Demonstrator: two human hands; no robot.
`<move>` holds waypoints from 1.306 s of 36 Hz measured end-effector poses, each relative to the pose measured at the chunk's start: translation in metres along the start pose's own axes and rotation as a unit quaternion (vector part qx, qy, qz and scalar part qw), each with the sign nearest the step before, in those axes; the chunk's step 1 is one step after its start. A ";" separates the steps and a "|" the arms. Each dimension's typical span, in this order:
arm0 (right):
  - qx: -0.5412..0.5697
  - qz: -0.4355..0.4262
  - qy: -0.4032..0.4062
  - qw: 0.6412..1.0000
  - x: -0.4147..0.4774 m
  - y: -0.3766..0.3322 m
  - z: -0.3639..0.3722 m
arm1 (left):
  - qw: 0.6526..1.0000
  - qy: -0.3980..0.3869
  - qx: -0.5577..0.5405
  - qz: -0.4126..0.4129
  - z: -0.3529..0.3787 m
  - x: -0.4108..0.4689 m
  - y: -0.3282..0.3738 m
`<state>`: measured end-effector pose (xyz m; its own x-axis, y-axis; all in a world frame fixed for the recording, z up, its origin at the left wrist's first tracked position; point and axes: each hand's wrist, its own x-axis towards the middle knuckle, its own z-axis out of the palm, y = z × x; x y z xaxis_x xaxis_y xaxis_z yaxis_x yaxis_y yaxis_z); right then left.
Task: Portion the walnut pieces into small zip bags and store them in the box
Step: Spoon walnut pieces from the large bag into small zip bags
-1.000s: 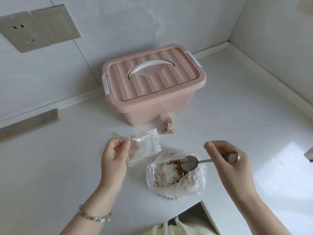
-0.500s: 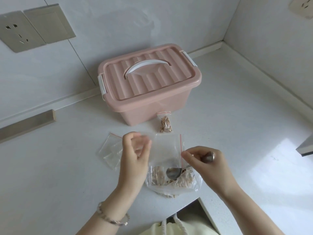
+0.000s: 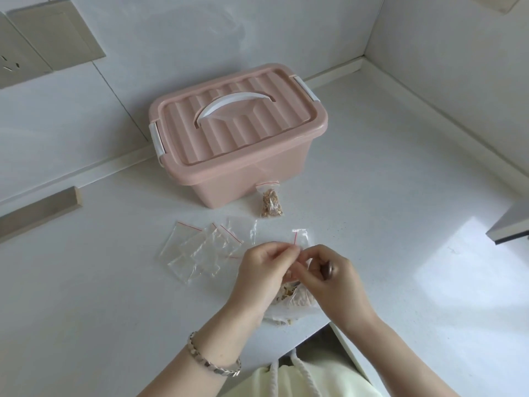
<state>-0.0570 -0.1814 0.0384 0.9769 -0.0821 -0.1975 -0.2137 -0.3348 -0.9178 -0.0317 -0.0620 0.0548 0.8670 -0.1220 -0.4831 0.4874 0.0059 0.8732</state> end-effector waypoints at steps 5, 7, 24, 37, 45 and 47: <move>0.058 0.027 -0.004 0.998 0.002 0.001 -0.002 | 0.996 -0.033 -0.073 -0.044 -0.003 -0.001 0.002; 0.056 0.024 -0.017 0.998 0.003 0.002 -0.003 | 0.993 -0.042 -0.099 -0.056 -0.005 -0.002 0.002; -0.010 0.004 -0.066 0.998 0.002 0.000 -0.011 | 0.987 -0.081 -0.128 -0.054 -0.015 -0.007 -0.005; -0.010 0.006 -0.067 0.998 -0.001 -0.004 -0.011 | 0.989 -0.084 -0.115 -0.035 -0.013 -0.015 0.003; 0.022 0.012 -0.093 0.995 0.000 -0.002 -0.013 | 0.990 -0.073 -0.119 -0.028 -0.015 -0.013 -0.004; 0.024 0.015 -0.101 0.994 0.000 -0.002 -0.013 | 0.991 -0.069 -0.109 -0.026 -0.014 -0.014 -0.003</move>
<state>-0.0569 -0.1932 0.0449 0.9528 0.1006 -0.2864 -0.2474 -0.2893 -0.9247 -0.0435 -0.0462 0.0576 0.8251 -0.2625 -0.5002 0.5547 0.2085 0.8055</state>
